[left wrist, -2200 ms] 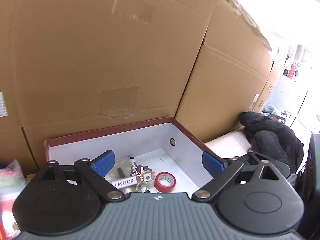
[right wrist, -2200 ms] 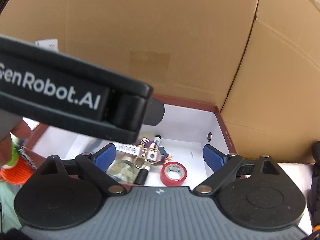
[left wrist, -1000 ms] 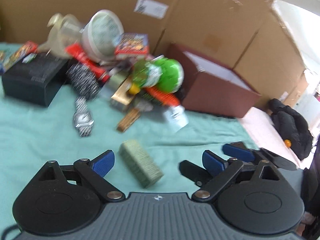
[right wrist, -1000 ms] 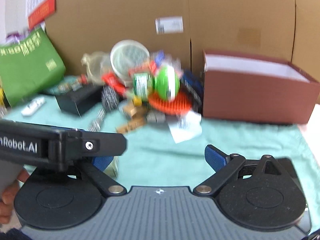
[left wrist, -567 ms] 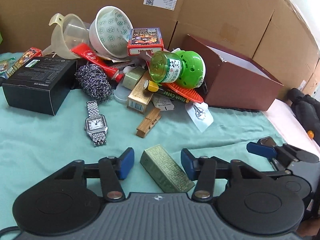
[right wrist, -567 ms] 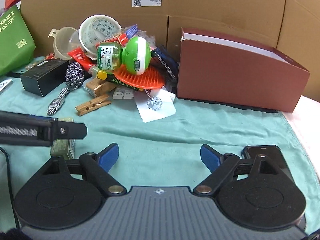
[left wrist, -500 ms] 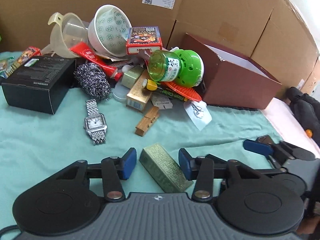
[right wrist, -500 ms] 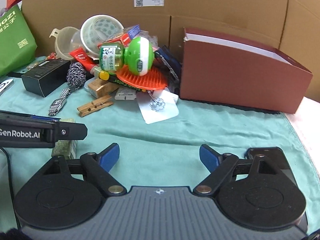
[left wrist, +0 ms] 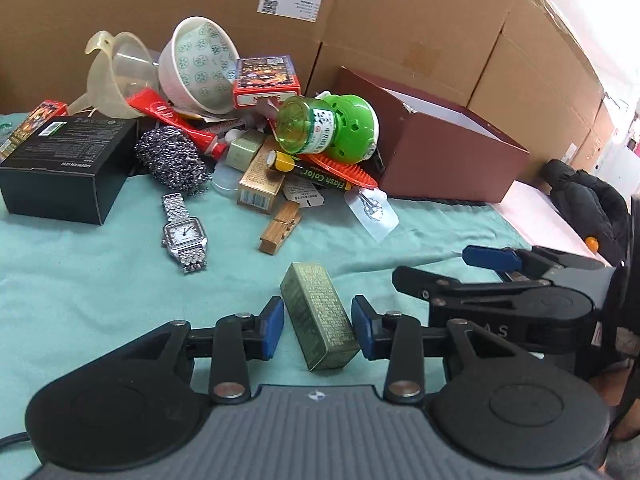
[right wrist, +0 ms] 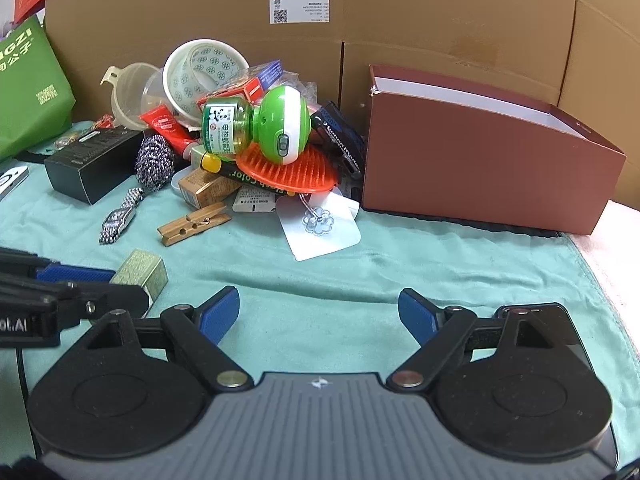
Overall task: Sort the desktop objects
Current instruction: 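Grasp the wooden clothespin with the right tool while the left tool grasps the green-gold box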
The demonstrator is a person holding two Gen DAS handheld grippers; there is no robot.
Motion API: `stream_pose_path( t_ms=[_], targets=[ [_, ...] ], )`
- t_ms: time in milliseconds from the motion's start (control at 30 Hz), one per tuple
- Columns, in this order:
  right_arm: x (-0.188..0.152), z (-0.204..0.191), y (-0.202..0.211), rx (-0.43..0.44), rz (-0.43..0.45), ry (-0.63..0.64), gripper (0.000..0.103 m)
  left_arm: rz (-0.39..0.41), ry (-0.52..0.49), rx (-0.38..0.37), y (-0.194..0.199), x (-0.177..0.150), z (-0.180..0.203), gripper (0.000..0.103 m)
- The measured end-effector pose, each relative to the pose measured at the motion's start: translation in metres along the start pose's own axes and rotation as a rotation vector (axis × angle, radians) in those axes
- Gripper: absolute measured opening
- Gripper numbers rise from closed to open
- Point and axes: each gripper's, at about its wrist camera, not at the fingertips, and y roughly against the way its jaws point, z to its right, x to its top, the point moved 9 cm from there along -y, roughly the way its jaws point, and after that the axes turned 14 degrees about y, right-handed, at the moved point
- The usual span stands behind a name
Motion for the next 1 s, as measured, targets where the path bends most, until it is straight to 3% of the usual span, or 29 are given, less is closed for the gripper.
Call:
stream_pose_path(
  t_ms=[100,333,533,700,767,833,933,1000],
  targets=[
    [0.004,0.0,-0.003,-0.002,0.006,-0.012,0.082,0.019,-0.011,0.03,0.002,0.008,-0.004,0.026],
    [0.028,-0.022,-0.018,0.081,0.037,-0.003,0.068,0.075,0.027,0.127,0.017,0.032,-0.046,0.024],
    [0.05,-0.056,-0.049,0.196,0.034,-0.018,0.062,0.047,0.039,0.125,0.017,0.029,-0.056,0.024],
    [0.062,-0.074,-0.065,0.2,0.034,-0.03,0.059,0.033,0.031,0.113,0.012,0.026,-0.057,0.024],
    [0.063,-0.075,-0.067,0.167,0.036,-0.007,0.051,0.028,0.04,0.102,0.012,0.027,-0.059,0.023],
    [0.061,-0.071,-0.067,0.159,0.032,-0.004,0.029,0.023,0.05,0.096,0.013,0.027,-0.058,0.023],
    [0.053,-0.059,-0.06,0.155,0.015,-0.016,0.019,-0.005,0.067,0.049,0.016,0.024,-0.053,0.023],
    [0.045,-0.051,-0.051,0.149,0.002,-0.003,0.018,-0.017,0.05,0.025,0.017,0.022,-0.046,0.023]
  ],
)
